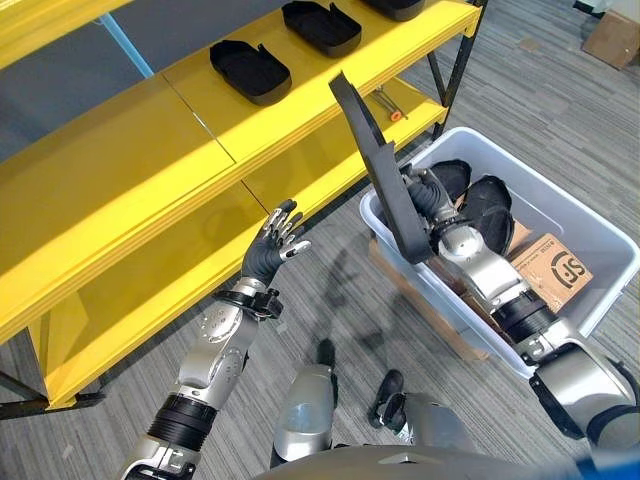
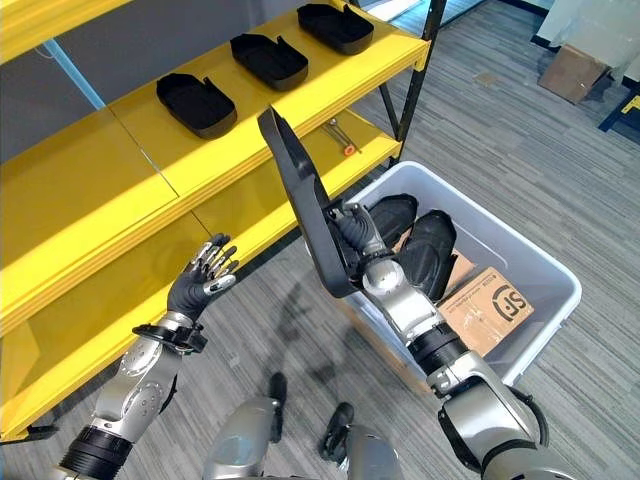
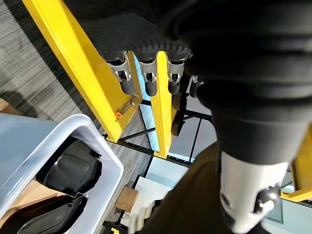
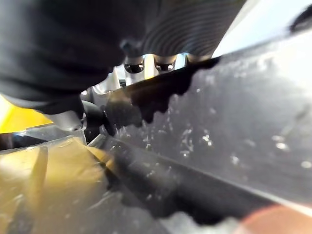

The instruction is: Move parts from the plastic box to the shelf.

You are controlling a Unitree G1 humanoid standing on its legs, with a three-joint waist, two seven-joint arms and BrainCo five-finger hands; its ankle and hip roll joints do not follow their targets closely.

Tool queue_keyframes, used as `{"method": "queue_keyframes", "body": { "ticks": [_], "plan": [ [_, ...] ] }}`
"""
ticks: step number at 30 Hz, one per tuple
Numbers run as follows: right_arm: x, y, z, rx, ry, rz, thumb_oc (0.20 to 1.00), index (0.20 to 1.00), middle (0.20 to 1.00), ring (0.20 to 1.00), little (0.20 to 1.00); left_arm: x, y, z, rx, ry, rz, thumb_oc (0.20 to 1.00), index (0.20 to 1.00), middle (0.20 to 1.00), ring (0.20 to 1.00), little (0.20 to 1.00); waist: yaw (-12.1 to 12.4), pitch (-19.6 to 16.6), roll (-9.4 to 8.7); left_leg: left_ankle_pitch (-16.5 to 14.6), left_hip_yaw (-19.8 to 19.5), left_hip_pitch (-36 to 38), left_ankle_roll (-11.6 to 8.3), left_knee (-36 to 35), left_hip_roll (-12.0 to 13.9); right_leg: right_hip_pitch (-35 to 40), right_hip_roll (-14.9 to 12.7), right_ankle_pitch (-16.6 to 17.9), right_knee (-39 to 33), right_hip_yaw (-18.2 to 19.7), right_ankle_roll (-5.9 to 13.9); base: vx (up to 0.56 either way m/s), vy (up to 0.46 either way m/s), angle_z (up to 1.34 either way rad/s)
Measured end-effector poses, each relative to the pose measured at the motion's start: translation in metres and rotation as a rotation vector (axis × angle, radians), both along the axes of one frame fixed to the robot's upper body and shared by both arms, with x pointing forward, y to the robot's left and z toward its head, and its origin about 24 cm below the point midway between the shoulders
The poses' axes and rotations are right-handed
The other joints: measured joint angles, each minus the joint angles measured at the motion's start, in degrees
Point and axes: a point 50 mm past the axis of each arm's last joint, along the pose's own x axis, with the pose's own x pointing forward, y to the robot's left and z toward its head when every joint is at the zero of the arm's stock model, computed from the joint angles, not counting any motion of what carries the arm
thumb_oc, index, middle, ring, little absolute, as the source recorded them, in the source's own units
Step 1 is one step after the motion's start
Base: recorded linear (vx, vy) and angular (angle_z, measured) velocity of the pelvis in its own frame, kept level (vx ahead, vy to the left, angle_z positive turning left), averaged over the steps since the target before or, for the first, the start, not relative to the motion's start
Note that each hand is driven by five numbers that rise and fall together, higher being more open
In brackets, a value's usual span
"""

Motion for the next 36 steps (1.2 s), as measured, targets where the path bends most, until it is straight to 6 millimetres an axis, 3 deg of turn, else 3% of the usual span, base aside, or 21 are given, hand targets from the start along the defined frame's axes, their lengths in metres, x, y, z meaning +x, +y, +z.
{"method": "queue_keyframes", "body": {
  "ticks": [3, 5, 7, 9, 11, 12, 13, 16, 17, 18, 19, 20, 21, 24, 26, 27, 29, 31, 32, 33, 36],
  "plan": [
    [0.0, 0.007, 0.003, -0.008, -0.006, 0.016, 0.2, 0.2, 0.2, 0.2, 0.2, 0.006, -0.004, 0.006, 0.002, -0.014, -0.018, 1.0, 1.0, 1.0, 1.0, 1.0, 0.4, -0.2, -1.33, -0.9, 3.4, 1.0, 0.28, 0.4, -1.7, 0.5, -2.3, -1.0, 2.9, -0.9, 2.67, 0.06, 0.239, 0.3],
    [0.003, -0.005, 0.005, -0.005, -0.009, -0.025, 0.2, 0.2, 0.2, 0.2, 0.2, 0.019, -0.027, 0.019, 0.01, -0.05, -0.114, 1.0, 1.0, 1.0, 1.0, 1.0, -0.5, -0.3, -1.21, -1.9, 12.8, -3.6, 0.05, 6.6, -0.9, 2.2, -5.7, -1.2, 1.7, -6.2, 3.75, 0.16, 0.468, 1.26],
    [0.002, 0.001, 0.004, 0.011, 0.004, -0.015, 0.2, 0.2, 0.2, 0.2, 0.2, 0.016, -0.036, 0.018, -0.002, -0.054, -0.145, 1.0, 1.0, 1.0, 1.0, 1.0, 0.1, -0.5, -0.86, -7.1, 18.2, -3.0, 6.51, 11.7, -0.4, 3.5, -7.8, -3.0, 4.8, -7.5, 5.66, 0.11, 0.367, 0.76],
    [-0.007, 0.017, 0.012, 0.043, -0.034, 0.06, 0.2, 0.2, 0.2, 0.2, 0.2, 0.012, -0.028, 0.007, 0.01, -0.003, -0.097, 1.0, 1.0, 1.0, 1.0, 1.0, -0.6, -1.8, -1.7, -9.5, 17.2, -1.8, 8.46, 9.4, -5.7, 1.9, -12.8, -4.6, 12.2, -6.2, 7.45, 0.12, 0.257, 0.44],
    [-0.008, 0.019, 0.013, 0.05, -0.041, 0.072, 0.2, 0.2, 0.2, 0.2, 0.2, 0.011, -0.023, 0.006, 0.011, 0.0, -0.068, 1.0, 1.0, 1.0, 1.0, 1.0, 0.3, -2.3, -1.2, -9.7, 15.3, -1.4, 9.3, 9.0, -8.0, -0.8, -14.2, -3.2, 21.4, -4.2, 9.41, 0.15, 0.005, 0.62],
    [-0.007, 0.018, 0.01, 0.047, -0.028, 0.063, 0.2, 0.2, 0.2, 0.2, 0.2, 0.009, -0.019, 0.004, 0.01, 0.008, -0.048, 1.0, 1.0, 1.0, 1.0, 1.0, 0.7, -2.3, -1.13, -9.4, 12.4, -0.6, 10.87, 8.4, -9.3, -2.0, -13.5, -3.1, 26.2, -2.5, 10.31, 0.26, -0.268, 1.34],
    [-0.003, 0.012, 0.001, 0.032, 0.009, 0.033, 0.2, 0.2, 0.2, 0.2, 0.2, 0.008, -0.017, 0.003, 0.015, 0.013, -0.04, 1.0, 1.0, 1.0, 1.0, 1.0, -0.3, -2.3, -0.9, -7.1, 9.0, 1.3, 10.13, 4.9, -9.4, -2.0, -7.2, -3.6, 19.3, 1.5, 9.78, 0.38, -0.385, 1.6],
    [-0.006, 0.005, -0.014, 0.025, 0.047, -0.002, 0.2, 0.2, 0.2, 0.2, 0.2, 0.004, -0.015, -0.002, 0.01, 0.024, -0.031, 1.0, 1.0, 1.0, 1.0, 1.0, -1.3, -2.6, -0.43, -5.5, 0.8, 4.3, 7.95, -0.2, -11.2, -3.8, 1.5, -1.3, 1.6, 12.5, 10.9, 0.27, -0.315, 1.22],
    [-0.006, 0.005, -0.014, 0.025, 0.049, -0.003, 0.2, 0.2, 0.2, 0.2, 0.2, 0.003, -0.015, -0.002, 0.01, 0.025, -0.031, 1.0, 1.0, 1.0, 1.0, 1.0, -1.6, -2.6, -0.43, -5.3, 0.2, 4.3, 7.63, -0.4, -11.3, -3.9, 1.9, -0.9, 0.7, 13.3, 10.99, 0.19, -0.212, 1.46],
    [-0.008, 0.007, -0.026, 0.011, 0.086, -0.005, 0.2, 0.2, 0.2, 0.2, 0.2, 0.001, -0.014, -0.007, 0.014, 0.043, -0.03, 1.0, 1.0, 1.0, 1.0, 1.0, -2.5, -2.5, -1.68, -8.4, 2.5, 4.8, 2.51, -0.5, -11.0, -6.6, 2.5, 5.1, -6.8, 18.4, 11.63, 0.21, -0.246, 1.33],
    [-0.009, 0.007, -0.033, 0.011, 0.11, -0.009, 0.2, 0.2, 0.2, 0.2, 0.2, 0.0, -0.015, -0.01, 0.017, 0.054, -0.034, 1.0, 1.0, 1.0, 1.0, 1.0, -3.7, -2.5, -1.89, -8.1, 2.4, 5.0, 6.68, 0.9, -11.5, -7.6, 1.2, 7.6, -6.9, 19.6, 13.92, 0.14, -0.186, 1.66],
    [-0.011, 0.007, -0.041, 0.011, 0.142, -0.013, 0.2, 0.2, 0.2, 0.2, 0.2, -0.001, -0.015, -0.014, 0.021, 0.071, -0.038, 1.0, 1.0, 1.0, 1.0, 1.0, -3.5, -2.6, -2.33, -7.9, 0.9, 6.4, 10.54, 0.7, -13.0, -7.9, 0.5, 10.0, -7.1, 21.8, 13.71, 0.11, -0.212, 1.11],
    [-0.013, 0.009, -0.045, 0.011, 0.158, -0.006, 0.2, 0.2, 0.2, 0.2, 0.2, -0.005, -0.014, -0.018, 0.019, 0.087, -0.032, 1.0, 1.0, 1.0, 1.0, 1.0, -3.5, -2.9, -2.6, -7.8, -0.2, 8.0, 10.73, -0.3, -13.6, -8.5, 0.2, 11.1, -6.9, 22.2, 12.22, 0.06, -0.197, 0.86],
    [-0.006, 0.012, -0.031, -0.049, 0.108, 0.025, 0.2, 0.2, 0.2, 0.2, 0.2, -0.012, -0.011, -0.016, 0.027, 0.081, -0.044, 1.0, 1.0, 1.0, 1.0, 1.0, -1.9, -3.5, -2.39, -7.7, -2.7, 10.9, 10.34, -3.1, -13.7, -8.7, 1.2, 12.5, -5.8, 15.6, 9.69, 0.05, -0.221, 0.47],
    [0.002, 0.009, -0.015, -0.091, 0.069, 0.037, 0.2, 0.2, 0.2, 0.2, 0.2, -0.012, -0.013, -0.017, 0.013, 0.083, -0.043, 1.0, 1.0, 1.0, 1.0, 1.0, -0.3, -3.6, -2.36, -8.1, -3.0, 10.7, 9.67, -2.2, -14.2, -6.3, 1.9, 14.6, -9.0, 11.6, 2.81, 0.02, -0.21, 0.2],
    [0.005, 0.011, -0.008, -0.1, 0.054, 0.042, 0.2, 0.2, 0.2, 0.2, 0.2, -0.012, -0.014, -0.017, 0.006, 0.083, -0.044, 1.0, 1.0, 1.0, 1.0, 1.0, 0.7, -3.6, -2.34, -8.6, -2.5, 8.1, 7.53, 2.1, -14.1, -5.5, 1.7, 15.8, -11.0, 11.6, 1.44, 0.0, -0.216, 0.07],
    [0.007, 0.01, -0.004, -0.126, 0.05, 0.025, 0.2, 0.2, 0.2, 0.2, 0.2, -0.007, -0.017, -0.015, 0.007, 0.068, -0.077, 1.0, 1.0, 1.0, 1.0, 1.0, 0.2, -3.1, -3.06, -11.5, 1.3, 3.1, 3.04, 8.9, -10.6, -2.3, 0.4, 16.2, -13.9, 8.2, 1.08, 0.0, -0.137, 0.73],
    [0.009, -0.008, -0.003, -0.193, 0.052, -0.038, 0.2, 0.2, 0.2, 0.2, 0.2, 0.0, -0.021, -0.006, 0.002, 0.022, -0.12, 1.0, 1.0, 1.0, 1.0, 1.0, -1.5, -3.1, -2.8, -8.2, 8.8, 1.4, 1.21, 3.9, -1.2, 0.7, 0.6, 13.7, -13.4, 2.3, 0.91, 0.0, -0.014, 1.38],
    [0.011, -0.012, 0.0, -0.203, 0.044, -0.05, 0.2, 0.2, 0.2, 0.2, 0.2, -0.001, -0.02, -0.006, 0.004, 0.022, -0.12, 1.0, 1.0, 1.0, 1.0, 1.0, -1.2, -3.0, -2.18, -3.7, 8.3, 1.4, 1.83, 0.0, 1.0, 1.0, 0.6, 12.1, -11.7, 2.3, 1.71, 0.0, 0.03, 0.76],
    [0.012, -0.015, 0.005, -0.21, 0.027, -0.062, 0.2, 0.2, 0.2, 0.2, 0.2, 0.0, -0.023, -0.006, 0.014, 0.024, -0.146, 1.0, 1.0, 1.0, 1.0, 1.0, -1.5, -2.2, -1.38, -0.1, 7.5, 0.5, 0.43, 0.9, 1.9, 1.0, -0.1, 10.1, -9.4, 1.4, 2.62, 0.04, 0.106, 0.55],
    [0.018, -0.027, 0.009, -0.241, 0.031, -0.117, 0.2, 0.2, 0.2, 0.2, 0.2, 0.001, -0.039, -0.003, 0.016, 0.004, -0.23, 1.0, 1.0, 1.0, 1.0, 1.0, -2.1, -1.9, -0.71, -1.1, 5.3, 0.0, 0.95, 0.5, -0.2, -0.4, -3.2, 7.5, -6.6, 1.4, 3.91, 0.06, 0.197, 0.5]
  ]
}}
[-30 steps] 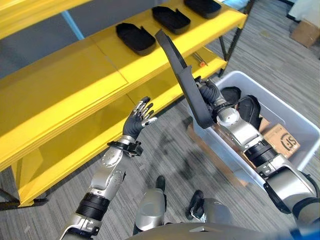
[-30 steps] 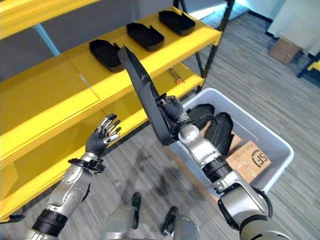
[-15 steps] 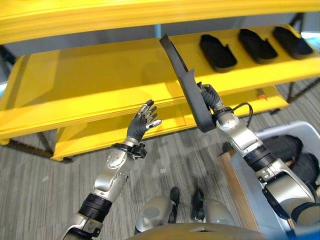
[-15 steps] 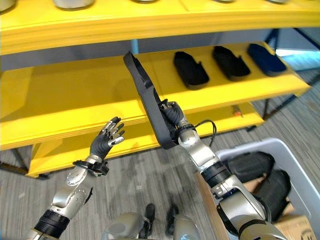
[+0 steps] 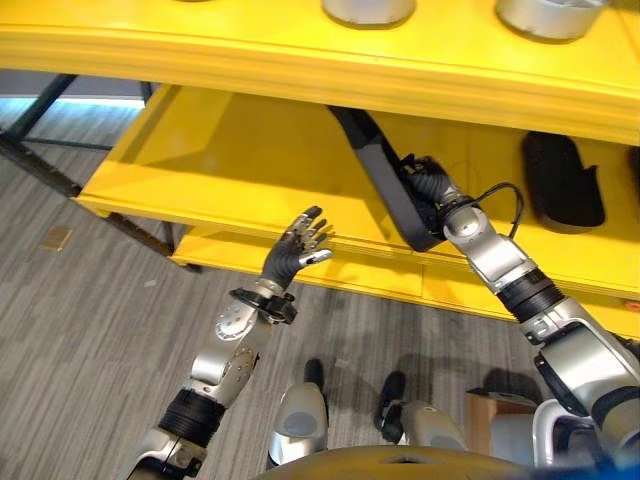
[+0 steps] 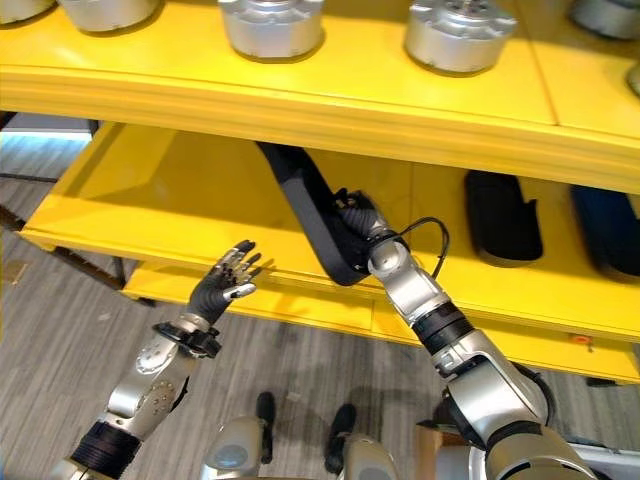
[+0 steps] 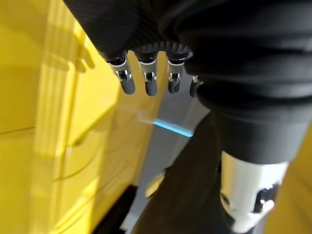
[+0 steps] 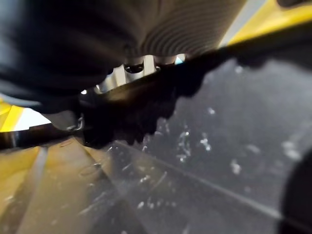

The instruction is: Move parts from the plastic box to the shelf.

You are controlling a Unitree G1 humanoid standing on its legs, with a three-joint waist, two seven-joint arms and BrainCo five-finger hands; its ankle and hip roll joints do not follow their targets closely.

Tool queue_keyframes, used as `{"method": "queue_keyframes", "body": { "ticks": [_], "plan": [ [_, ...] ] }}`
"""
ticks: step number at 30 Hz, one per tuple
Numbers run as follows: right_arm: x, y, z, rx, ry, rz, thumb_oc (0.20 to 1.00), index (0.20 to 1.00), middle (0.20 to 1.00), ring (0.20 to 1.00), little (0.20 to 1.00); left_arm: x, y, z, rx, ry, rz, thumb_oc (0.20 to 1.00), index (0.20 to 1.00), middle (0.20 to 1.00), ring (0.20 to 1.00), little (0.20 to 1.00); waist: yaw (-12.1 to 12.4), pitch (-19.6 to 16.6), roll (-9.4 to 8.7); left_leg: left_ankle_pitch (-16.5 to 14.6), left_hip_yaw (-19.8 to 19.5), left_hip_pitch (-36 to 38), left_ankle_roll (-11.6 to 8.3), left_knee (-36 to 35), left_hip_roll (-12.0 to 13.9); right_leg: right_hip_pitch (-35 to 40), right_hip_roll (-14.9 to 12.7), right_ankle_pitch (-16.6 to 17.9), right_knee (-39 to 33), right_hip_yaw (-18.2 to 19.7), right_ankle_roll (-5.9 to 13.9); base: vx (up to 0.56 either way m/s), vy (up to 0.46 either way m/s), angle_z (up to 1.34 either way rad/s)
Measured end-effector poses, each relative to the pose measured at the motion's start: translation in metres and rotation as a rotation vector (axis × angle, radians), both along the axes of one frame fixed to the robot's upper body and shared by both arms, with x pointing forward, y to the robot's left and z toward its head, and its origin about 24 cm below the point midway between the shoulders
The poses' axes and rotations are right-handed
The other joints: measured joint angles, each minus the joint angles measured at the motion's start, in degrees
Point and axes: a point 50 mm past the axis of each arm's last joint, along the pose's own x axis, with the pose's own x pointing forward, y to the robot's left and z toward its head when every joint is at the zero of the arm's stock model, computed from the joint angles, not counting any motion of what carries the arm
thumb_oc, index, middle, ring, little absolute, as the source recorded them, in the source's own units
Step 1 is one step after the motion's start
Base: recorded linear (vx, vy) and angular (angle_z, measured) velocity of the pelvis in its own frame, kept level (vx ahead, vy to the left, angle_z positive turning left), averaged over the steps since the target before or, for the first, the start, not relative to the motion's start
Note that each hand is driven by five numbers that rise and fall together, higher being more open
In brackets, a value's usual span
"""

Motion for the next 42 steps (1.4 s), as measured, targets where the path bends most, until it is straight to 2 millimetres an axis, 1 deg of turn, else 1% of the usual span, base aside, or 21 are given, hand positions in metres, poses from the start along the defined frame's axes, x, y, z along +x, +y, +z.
{"method": "queue_keyframes", "body": {
  "ticks": [1, 2, 3, 4, 5, 6, 7, 8, 9, 11, 13, 15, 19, 21, 25, 27, 31, 35, 36, 39, 42],
  "plan": [
    [0.002, -0.002, -0.001, -0.002, 0.009, -0.016, 0.2, 0.2, 0.2, 0.2, 0.2, 0.0, 0.0, 0.0, 0.008, 0.0, -0.008, 1.0, 1.0, 1.0, 1.0, 1.0, 0.2, 0.4, -0.2, -1.8, -0.3, -1.1, 0.66, 2.7, 1.3, -0.2, -0.8, -0.4, 0.6, 0.1, -0.38, 0.11, 0.324, 0.21],
    [0.003, -0.005, -0.004, -0.005, 0.022, -0.028, 0.2, 0.2, 0.2, 0.2, 0.2, 0.0, 0.001, 0.0, 0.014, 0.001, -0.006, 1.0, 1.0, 1.0, 1.0, 1.0, 0.0, 0.7, -0.63, -1.4, -2.3, -1.8, -1.08, 4.6, 3.5, -0.2, -1.5, -0.9, 0.8, 0.3, 0.25, 0.09, 0.324, 0.19],
    [0.003, -0.01, -0.007, -0.012, 0.036, -0.046, 0.2, 0.2, 0.2, 0.2, 0.2, 0.0, 0.001, 0.0, 0.015, 0.002, -0.006, 1.0, 1.0, 1.0, 1.0, 1.0, -0.1, 1.0, -0.68, -0.7, -4.1, -1.8, -2.27, 4.3, 5.9, -0.4, -2.6, -1.4, 1.6, 1.0, 1.01, 0.09, 0.39, 0.2],
    [0.005, -0.015, -0.009, -0.019, 0.049, -0.067, 0.2, 0.2, 0.2, 0.2, 0.2, 0.0, 0.001, 0.0, 0.014, 0.0, -0.01, 1.0, 1.0, 1.0, 1.0, 1.0, -0.2, 1.3, -0.34, -0.2, -5.2, -1.5, -3.14, 2.7, 7.7, -0.8, -3.7, -1.9, 2.9, 1.5, 1.86, 0.08, 0.347, 0.13],
    [0.007, -0.023, -0.009, -0.035, 0.058, -0.096, 0.2, 0.2, 0.2, 0.2, 0.2, 0.0, -0.001, 0.0, 0.014, -0.003, -0.022, 1.0, 1.0, 1.0, 1.0, 1.0, -0.4, 1.7, 0.31, 0.0, -5.6, -1.1, -3.48, 0.0, 9.2, -2.0, -5.6, -2.6, 5.1, 2.7, 3.19, 0.12, 0.344, -0.03],
    [0.01, -0.029, -0.006, -0.046, 0.056, -0.116, 0.2, 0.2, 0.2, 0.2, 0.2, 0.0, -0.002, 0.0, 0.014, -0.004, -0.033, 1.0, 1.0, 1.0, 1.0, 1.0, -0.5, 2.1, 1.31, 0.0, -5.6, -0.2, -3.16, -2.3, 9.3, -3.1, -7.0, -2.9, 6.9, 3.8, 4.32, 0.16, 0.295, -0.18],
    [0.011, -0.036, 0.002, -0.062, 0.039, -0.132, 0.2, 0.2, 0.2, 0.2, 0.2, -0.001, -0.006, 0.0, 0.011, -0.002, -0.052, 1.0, 1.0, 1.0, 1.0, 1.0, -0.8, 2.1, 3.82, -0.3, -5.3, 0.5, -2.31, -3.9, 9.1, -3.8, -7.6, -2.8, 8.5, 4.6, 6.86, 0.19, 0.318, -0.22],
    [0.013, -0.042, 0.006, -0.026, 0.033, -0.165, 0.2, 0.2, 0.2, 0.2, 0.2, 0.003, -0.003, 0.004, 0.032, 0.002, -0.063, 1.0, 1.0, 1.0, 1.0, 1.0, -1.1, 4.1, 2.07, 1.1, -3.7, 0.4, -5.48, -2.1, 4.3, -3.3, -11.5, -1.4, 7.5, 7.6, 8.46, 0.11, 0.258, -0.03],
    [0.013, -0.043, 0.005, -0.019, 0.039, -0.174, 0.2, 0.2, 0.2, 0.2, 0.2, 0.003, -0.002, 0.004, 0.047, 0.007, -0.068, 1.0, 1.0, 1.0, 1.0, 1.0, -1.2, 4.4, 1.58, 1.1, -3.8, 0.4, -4.68, -2.0, 2.8, -2.6, -11.9, -0.2, 6.3, 8.7, 8.58, 0.01, 0.203, 0.08],
    [0.014, -0.04, 0.008, 0.006, 0.029, -0.174, 0.2, 0.2, 0.2, 0.2, 0.2, 0.005, 0.0, 0.006, 0.061, 0.008, -0.061, 1.0, 1.0, 1.0, 1.0, 1.0, -0.7, 4.5, 1.4, 1.4, -3.3, 0.5, -3.8, -2.4, 1.5, -2.5, -11.7, 1.6, 5.4, 8.7, 9.61, -0.06, 0.138, 0.03],
    [0.017, -0.035, 0.021, 0.025, -0.008, -0.176, 0.2, 0.2, 0.2, 0.2, 0.2, 0.007, -0.001, 0.01, 0.065, 0.001, -0.058, 1.0, 1.0, 1.0, 1.0, 1.0, -0.2, 4.8, 1.35, 1.1, -2.9, -0.6, -2.98, -2.4, 0.7, -4.1, -11.5, 1.6, 5.4, 8.7, 9.73, -0.03, 0.104, -0.08],
    [0.021, -0.038, 0.035, 0.046, -0.054, -0.208, 0.2, 0.2, 0.2, 0.2, 0.2, 0.009, -0.003, 0.015, 0.034, -0.004, -0.055, 1.0, 1.0, 1.0, 1.0, 1.0, -0.1, 6.2, 1.15, 1.1, -2.5, -0.7, -2.94, -2.5, 0.6, -3.7, -11.4, 2.2, 4.3, 8.8, 10.74, -0.04, 0.064, -0.09],
    [0.023, -0.046, 0.052, 0.058, -0.11, -0.265, 0.2, 0.2, 0.2, 0.2, 0.2, 0.008, -0.008, 0.022, 0.014, -0.028, -0.052, 1.0, 1.0, 1.0, 1.0, 1.0, -1.1, 8.4, 1.24, 1.1, -1.9, -0.9, -2.95, -2.3, 1.2, -3.9, -10.8, 2.0, 3.8, 8.8, 10.96, -0.06, 0.046, -0.1],
    [0.026, -0.054, 0.067, 0.048, -0.16, -0.311, 0.2, 0.2, 0.2, 0.2, 0.2, 0.007, -0.012, 0.028, 0.003, -0.056, -0.065, 1.0, 1.0, 1.0, 1.0, 1.0, -1.7, 9.7, 1.38, 1.1, -1.7, -2.6, -2.96, -1.5, 1.3, -5.3, -10.7, 1.9, 3.4, 8.8, 11.22, -0.02, 0.009, -0.11],
    [0.024, -0.082, 0.075, 0.008, -0.185, -0.412, 0.2, 0.2, 0.2, 0.2, 0.2, 0.007, -0.016, 0.031, -0.02, -0.07, -0.052, 1.0, 1.0, 1.0, 1.0, 1.0, -2.4, 11.5, 2.26, 1.2, -1.7, -4.6, -3.08, -0.3, 2.0, -7.0, -10.2, 1.8, 3.8, 8.8, 11.35, -0.01, -0.008, -0.04],
    [0.022, -0.093, 0.086, -0.005, -0.225, -0.456, 0.2, 0.2, 0.2, 0.2, 0.2, 0.007, -0.016, 0.032, -0.022, -0.078, -0.052, 1.0, 1.0, 1.0, 1.0, 1.0, -2.7, 12.8, 2.7, 1.5, -1.7, -5.7, -3.54, 0.1, 2.4, -8.6, -9.8, 1.8, 4.8, 9.3, 11.34, 0.01, -0.023, -0.07],
    [0.018, -0.106, 0.091, -0.017, -0.252, -0.523, 0.2, 0.2, 0.2, 0.2, 0.2, 0.004, -0.019, 0.034, -0.026, -0.084, -0.068, 1.0, 1.0, 1.0, 1.0, 1.0, -3.0, 13.4, 3.12, 1.6, -1.3, -7.0, -3.8, 0.6, 3.0, -10.9, -9.1, 1.8, 6.0, 10.2, 11.18, 0.02, -0.01, -0.12],
    [0.012, -0.126, 0.102, -0.001, -0.282, -0.594, 0.2, 0.2, 0.2, 0.2, 0.2, 0.001, -0.028, 0.047, -0.077, -0.123, -0.108, 1.0, 1.0, 1.0, 1.0, 1.0, -3.2, 13.9, 2.95, 1.7, -0.5, -8.5, -3.91, 1.2, 3.2, -13.9, -9.0, 1.6, 7.9, 11.6, 10.9, 0.03, -0.033, -0.11],
    [0.011, -0.131, 0.103, -0.007, -0.279, -0.609, 0.2, 0.2, 0.2, 0.2, 0.2, 0.002, -0.029, 0.048, -0.076, -0.123, -0.112, 1.0, 1.0, 1.0, 1.0, 1.0, -3.7, 14.3, 2.98, 1.7, -0.1, -8.6, -3.88, 1.5, 3.3, -14.3, -8.9, 1.5, 8.3, 12.1, 10.77, 0.04, -0.051, -0.15],
    [0.011, -0.138, 0.108, -0.006, -0.279, -0.659, 0.2, 0.2, 0.2, 0.2, 0.2, 0.002, -0.035, 0.05, -0.077, -0.124, -0.131, 1.0, 1.0, 1.0, 1.0, 1.0, -4.4, 14.3, 2.98, 1.7, 0.0, -9.6, -3.94, 1.8, 3.5, -15.8, -8.7, 1.3, 9.2, 12.5, 10.56, 0.04, -0.052, -0.07],
    [0.008, -0.146, 0.112, -0.02, -0.296, -0.693, 0.2, 0.2, 0.2, 0.2, 0.2, 0.002, -0.037, 0.05, -0.076, -0.123, -0.142, 1.0, 1.0, 1.0, 1.0, 1.0, -4.3, 14.5, 2.94, 1.8, 0.0, -9.7, -4.0, 1.8, 3.9, -16.2, -8.3, 1.1, 9.6, 12.6, 10.31, 0.05, -0.05, -0.04]
  ]
}}
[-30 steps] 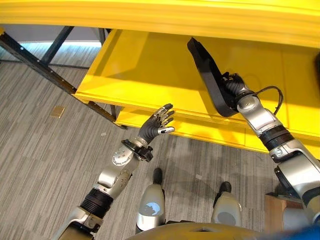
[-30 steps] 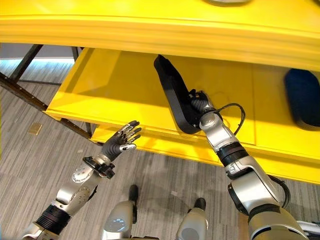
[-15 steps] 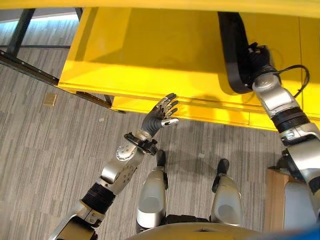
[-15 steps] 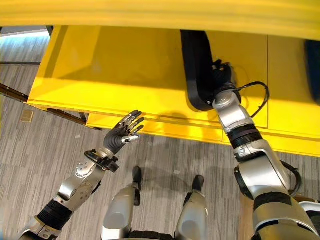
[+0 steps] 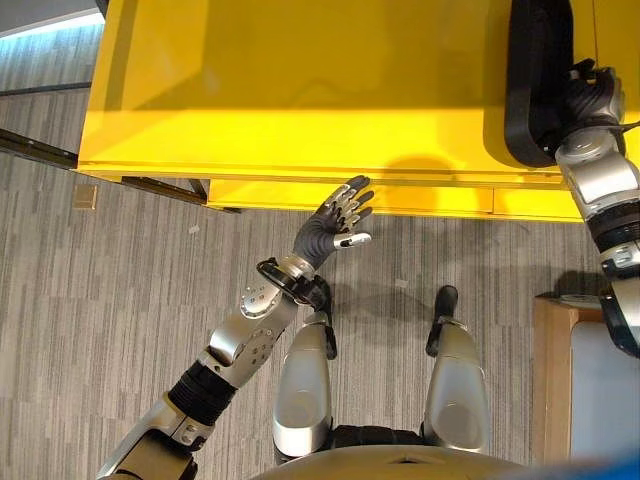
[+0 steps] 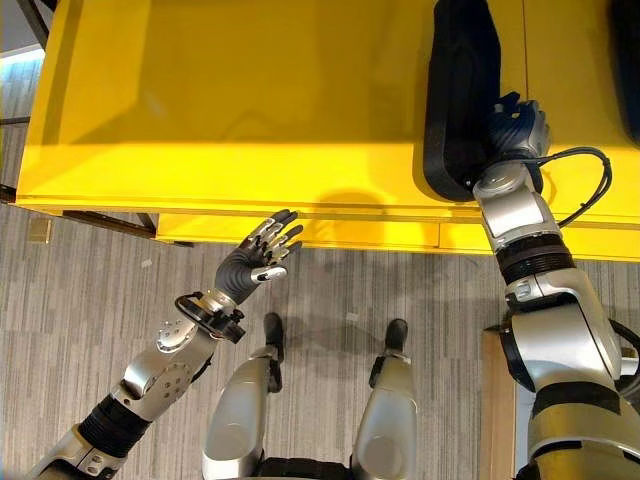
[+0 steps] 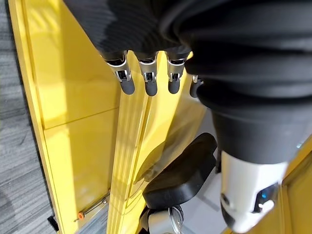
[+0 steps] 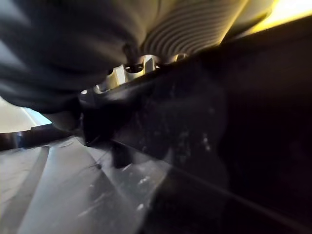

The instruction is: Move parts from the plastic box to the shelf.

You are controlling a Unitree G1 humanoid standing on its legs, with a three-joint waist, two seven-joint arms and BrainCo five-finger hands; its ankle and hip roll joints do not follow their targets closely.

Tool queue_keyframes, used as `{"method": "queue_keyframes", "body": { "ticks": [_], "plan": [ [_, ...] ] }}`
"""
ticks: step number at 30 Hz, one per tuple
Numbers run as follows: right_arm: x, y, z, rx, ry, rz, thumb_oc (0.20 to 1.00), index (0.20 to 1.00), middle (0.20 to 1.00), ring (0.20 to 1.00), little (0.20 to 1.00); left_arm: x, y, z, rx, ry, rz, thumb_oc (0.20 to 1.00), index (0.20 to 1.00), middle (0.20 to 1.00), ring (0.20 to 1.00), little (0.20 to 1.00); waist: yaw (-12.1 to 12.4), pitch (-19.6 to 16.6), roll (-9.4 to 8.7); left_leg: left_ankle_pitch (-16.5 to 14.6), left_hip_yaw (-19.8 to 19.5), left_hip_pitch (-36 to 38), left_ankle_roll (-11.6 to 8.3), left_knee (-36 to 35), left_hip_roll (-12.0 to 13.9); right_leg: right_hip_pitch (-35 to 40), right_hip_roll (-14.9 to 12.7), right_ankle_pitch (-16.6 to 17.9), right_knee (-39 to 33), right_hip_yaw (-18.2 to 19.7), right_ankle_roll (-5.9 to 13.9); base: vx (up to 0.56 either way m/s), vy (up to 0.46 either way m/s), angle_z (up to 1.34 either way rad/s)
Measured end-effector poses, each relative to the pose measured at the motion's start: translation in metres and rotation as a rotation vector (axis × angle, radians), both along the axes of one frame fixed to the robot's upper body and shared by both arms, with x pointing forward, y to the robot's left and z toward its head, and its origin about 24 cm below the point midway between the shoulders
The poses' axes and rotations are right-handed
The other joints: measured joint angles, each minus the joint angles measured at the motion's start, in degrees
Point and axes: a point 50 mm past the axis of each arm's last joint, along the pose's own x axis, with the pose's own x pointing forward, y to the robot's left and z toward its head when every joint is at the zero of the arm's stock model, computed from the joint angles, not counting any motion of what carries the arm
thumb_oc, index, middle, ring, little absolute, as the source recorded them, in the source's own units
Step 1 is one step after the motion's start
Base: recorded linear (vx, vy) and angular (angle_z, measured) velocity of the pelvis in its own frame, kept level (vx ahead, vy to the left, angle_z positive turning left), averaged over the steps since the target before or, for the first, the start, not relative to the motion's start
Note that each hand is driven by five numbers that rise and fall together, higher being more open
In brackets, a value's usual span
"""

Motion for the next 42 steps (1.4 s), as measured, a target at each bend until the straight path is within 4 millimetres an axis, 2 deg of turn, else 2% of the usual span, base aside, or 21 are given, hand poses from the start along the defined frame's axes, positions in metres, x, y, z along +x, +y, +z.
{"method": "queue_keyframes", "body": {
  "ticks": [5, 13, 16, 27, 30, 32, 35, 42],
  "plan": [
    [0.0, 0.005, 0.034, 0.007, -0.103, -0.015, 0.2, 0.2, 0.2, 0.2, 0.2, 0.003, -0.001, 0.002, 0.015, 0.006, -0.002, 1.0, 1.0, 1.0, 1.0, 1.0, 0.1, 0.2, -0.33, -0.1, 0.0, -3.5, -0.1, 1.6, 0.9, -4.1, 0.9, -0.4, 2.2, 0.6, -0.75, 0.07, -0.077, -0.05],
    [-0.006, -0.012, 0.043, -0.007, -0.104, -0.09, 0.2, 0.2, 0.2, 0.2, 0.2, 0.002, 0.0, -0.001, 0.027, 0.024, -0.005, 1.0, 1.0, 1.0, 1.0, 1.0, 0.3, 0.2, -0.4, -0.1, -0.1, -3.9, -0.27, 1.9, 1.2, -4.8, 1.1, -0.6, 2.9, 0.8, -0.97, 0.06, -0.041, -0.01],
    [-0.008, -0.017, 0.05, -0.101, -0.085, -0.124, 0.2, 0.2, 0.2, 0.2, 0.2, 0.002, 0.0, -0.001, 0.027, 0.026, -0.004, 1.0, 1.0, 1.0, 1.0, 1.0, 0.4, 0.2, -0.39, 0.1, -0.3, -4.3, -0.6, 1.9, 1.5, -5.3, 1.4, -0.7, 3.3, 0.8, -1.17, 0.05, -0.023, 0.0],
    [-0.007, -0.008, 0.066, -0.204, -0.099, -0.123, 0.2, 0.2, 0.2, 0.2, 0.2, 0.0, 0.003, -0.005, 0.006, 0.057, -0.01, 1.0, 1.0, 1.0, 1.0, 1.0, 1.5, 0.2, -0.37, 0.7, -0.4, -4.8, -1.01, 1.7, 1.7, -6.6, 1.4, -1.2, 4.9, 0.8, -1.64, 0.05, -0.015, 0.0],
    [-0.007, -0.002, 0.08, -0.232, -0.132, -0.115, 0.2, 0.2, 0.2, 0.2, 0.2, 0.0, 0.005, -0.005, 0.009, 0.058, -0.008, 1.0, 1.0, 1.0, 1.0, 1.0, 1.7, 0.2, -0.38, 1.0, -0.7, -5.0, -1.17, 1.7, 1.8, -7.2, 1.4, -1.9, 6.0, 0.7, -1.85, 0.04, -0.058, 0.04],
    [-0.009, 0.006, 0.099, -0.246, -0.183, -0.102, 0.2, 0.2, 0.2, 0.2, 0.2, 0.0, 0.005, -0.006, 0.013, 0.066, -0.029, 1.0, 1.0, 1.0, 1.0, 1.0, 1.6, 0.2, -0.4, 1.0, -1.6, -5.5, -1.28, 1.7, 2.2, -8.1, 1.6, -3.1, 8.0, 0.1, -2.44, 0.04, -0.051, 0.1],
    [-0.012, 0.014, 0.118, -0.268, -0.23, -0.087, 0.2, 0.2, 0.2, 0.2, 0.2, -0.001, 0.006, -0.008, 0.013, 0.081, -0.05, 1.0, 1.0, 1.0, 1.0, 1.0, 2.0, 0.3, -0.68, 1.4, -2.1, -7.0, -1.73, 1.7, 3.1, -10.4, 2.4, -4.0, 10.0, -0.1, -3.28, 0.01, -0.052, 0.02],
    [-0.009, 0.013, 0.11, -0.276, -0.164, -0.086, 0.2, 0.2, 0.2, 0.2, 0.2, -0.002, 0.006, -0.009, 0.002, 0.089, -0.056, 1.0, 1.0, 1.0, 1.0, 1.0, 2.8, 0.5, -0.94, 2.1, -3.2, -8.8, -2.35, 2.2, 4.5, -12.9, 3.5, -5.3, 13.1, -0.9, -4.76, 0.0, -0.019, 0.0]
  ]
}}
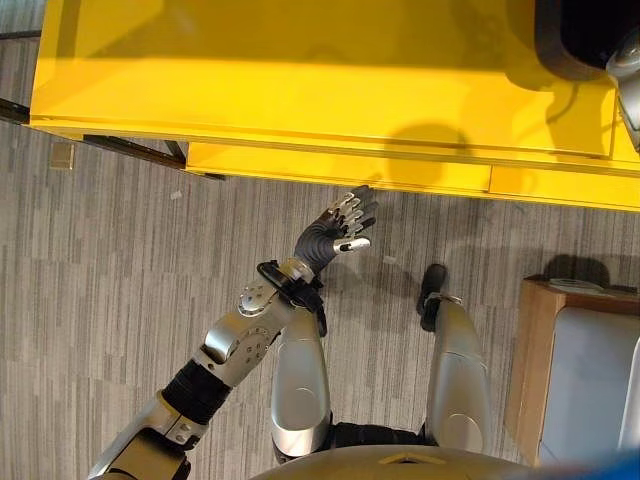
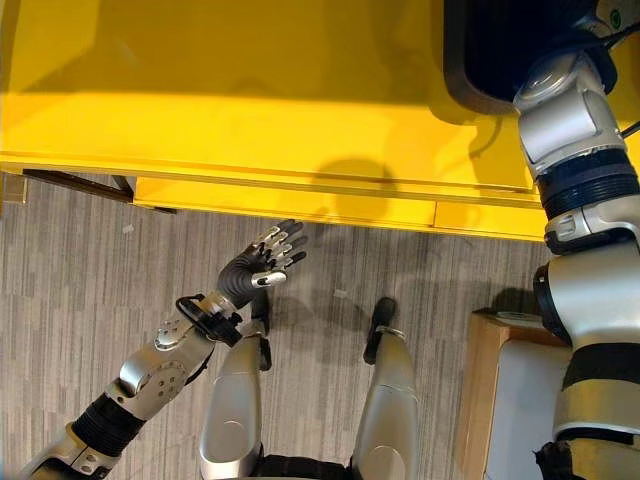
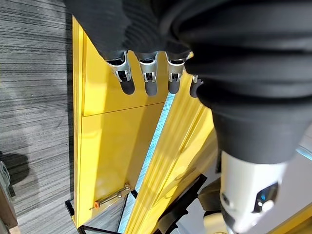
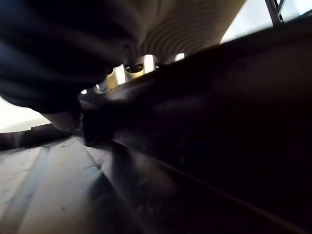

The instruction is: Move parts from the plastic box to the shelf.

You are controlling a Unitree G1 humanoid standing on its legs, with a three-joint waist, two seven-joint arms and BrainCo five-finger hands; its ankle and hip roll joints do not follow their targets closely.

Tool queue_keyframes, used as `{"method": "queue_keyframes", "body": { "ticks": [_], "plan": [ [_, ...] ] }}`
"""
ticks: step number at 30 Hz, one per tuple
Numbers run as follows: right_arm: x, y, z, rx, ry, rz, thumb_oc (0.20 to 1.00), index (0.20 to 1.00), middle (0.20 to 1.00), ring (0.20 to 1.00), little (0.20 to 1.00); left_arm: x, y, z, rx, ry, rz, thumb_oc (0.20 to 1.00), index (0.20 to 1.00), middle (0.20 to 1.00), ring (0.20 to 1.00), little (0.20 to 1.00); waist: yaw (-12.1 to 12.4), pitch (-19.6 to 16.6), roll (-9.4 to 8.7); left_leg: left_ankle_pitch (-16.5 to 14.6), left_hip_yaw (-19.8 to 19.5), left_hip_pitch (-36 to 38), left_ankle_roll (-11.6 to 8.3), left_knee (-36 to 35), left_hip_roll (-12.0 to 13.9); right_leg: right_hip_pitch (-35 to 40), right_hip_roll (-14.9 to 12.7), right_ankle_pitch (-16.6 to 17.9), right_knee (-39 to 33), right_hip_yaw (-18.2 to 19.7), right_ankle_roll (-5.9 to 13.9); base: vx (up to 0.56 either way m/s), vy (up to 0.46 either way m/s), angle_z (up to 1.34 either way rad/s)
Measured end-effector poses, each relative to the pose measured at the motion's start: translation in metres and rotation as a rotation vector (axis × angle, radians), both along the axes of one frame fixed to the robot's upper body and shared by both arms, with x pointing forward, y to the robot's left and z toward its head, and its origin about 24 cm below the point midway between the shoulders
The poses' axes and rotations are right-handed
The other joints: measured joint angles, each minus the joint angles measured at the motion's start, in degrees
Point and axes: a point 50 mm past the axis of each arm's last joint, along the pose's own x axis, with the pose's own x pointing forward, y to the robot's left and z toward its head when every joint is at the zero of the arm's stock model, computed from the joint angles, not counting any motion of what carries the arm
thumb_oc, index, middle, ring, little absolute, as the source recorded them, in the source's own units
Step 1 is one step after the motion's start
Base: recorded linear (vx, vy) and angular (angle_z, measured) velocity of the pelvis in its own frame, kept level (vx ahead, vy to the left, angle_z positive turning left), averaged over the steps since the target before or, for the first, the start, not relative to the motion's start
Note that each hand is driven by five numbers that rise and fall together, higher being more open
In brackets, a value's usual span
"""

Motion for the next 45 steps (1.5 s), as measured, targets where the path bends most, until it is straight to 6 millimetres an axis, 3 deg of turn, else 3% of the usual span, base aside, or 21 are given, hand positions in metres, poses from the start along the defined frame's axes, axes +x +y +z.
{"method": "queue_keyframes", "body": {
  "ticks": [9, 22, 23, 24, 34, 37, 40, 45],
  "plan": [
    [0.016, 0.02, -0.021, 0.027, 0.064, 0.03, 0.2, 0.2, 0.2, 0.2, 0.2, 0.002, -0.005, 0.007, -0.014, -0.032, -0.032, 1.0, 1.0, 1.0, 1.0, 1.0, 0.4, -0.1, -0.17, 0.4, -1.7, -6.3, 0.56, 2.4, 0.0, -6.0, 0.0, 0.0, 2.2, 0.0, -0.65, -0.06, -0.005, 0.03],
    [0.014, 0.026, -0.007, 0.028, -0.03, 0.002, 0.2, 0.2, 0.2, 0.2, 0.2, 0.006, -0.019, 0.019, -0.046, -0.077, -0.068, 1.0, 1.0, 1.0, 1.0, 1.0, 0.4, -0.2, -0.41, 1.4, -2.1, -7.9, 0.28, 1.5, 0.0, -7.8, -0.1, 0.1, 2.9, -0.6, -0.75, -0.03, 0.002, 0.02],
    [0.015, 0.029, -0.007, 0.039, -0.034, -0.008, 0.31, 0.31, 0.31, 0.31, 0.31, 0.007, -0.019, 0.02, -0.045, -0.078, -0.059, 1.0, 1.0, 1.0, 1.0, 1.0, 0.3, -0.3, -0.54, 1.4, -2.1, -7.9, 0.29, 1.5, 0.0, -7.8, -0.1, 0.1, 3.0, -0.6, -0.75, 0.0, 0.0, 0.0],
    [0.016, 0.028, -0.005, 0.047, -0.034, -0.02, 1.0, 1.0, 1.0, 1.0, 1.0, 0.008, -0.02, 0.023, -0.045, -0.086, -0.062, 1.0, 1.0, 1.0, 1.0, 1.0, 0.4, -0.3, -0.54, 1.4, -2.1, -7.9, 0.28, 1.6, 0.0, -7.9, -0.1, -0.1, 3.3, -0.6, -0.79, 0.0, 0.0, 0.0],
    [0.014, 0.034, 0.001, 0.103, -0.113, -0.012, 1.0, 1.0, 1.0, 1.0, 1.0, 0.01, -0.027, 0.027, -0.075, -0.092, -0.059, 1.0, 1.0, 1.0, 1.0, 1.0, 0.3, -0.3, -0.56, 1.4, -2.2, -7.9, 0.22, 1.8, 0.1, -8.6, -0.2, -1.0, 5.0, -0.5, -1.3, 0.0, 0.0, 0.0],
    [0.021, 0.05, -0.005, 0.138, -0.105, 0.038, 1.0, 1.0, 1.0, 1.0, 1.0, 0.027, -0.044, 0.028, -0.086, -0.078, -0.063, 1.0, 1.0, 1.0, 1.0, 1.0, -0.3, -0.4, -0.75, 1.3, -2.3, -7.9, 0.21, 2.7, 0.3, -8.2, 0.0, -0.9, 4.8, -0.5, -1.36, -0.01, -0.003, -0.01],
    [0.027, 0.071, -0.009, 0.176, -0.105, 0.109, 1.0, 1.0, 1.0, 1.0, 1.0, 0.04, -0.052, 0.029, -0.065, -0.071, -0.054, 1.0, 1.0, 1.0, 1.0, 1.0, -1.5, -0.5, -2.17, 1.2, -2.3, -7.9, 0.14, 2.9, 0.7, -8.2, 0.4, -0.7, 4.6, -0.4, -1.44, -0.02, 0.007, -0.06],
    [0.029, 0.093, -0.012, 0.261, -0.189, 0.198, 1.0, 1.0, 1.0, 1.0, 1.0, 0.056, -0.062, 0.034, -0.041, -0.072, 0.011, 1.0, 1.0, 1.0, 1.0, 1.0, -3.0, -0.5, -2.72, 0.7, -1.8, -7.4, -0.08, 3.9, 1.6, -6.7, 1.7, 0.7, 2.3, 0.1, -1.16, 0.0, 0.034, -0.12]
  ]
}}
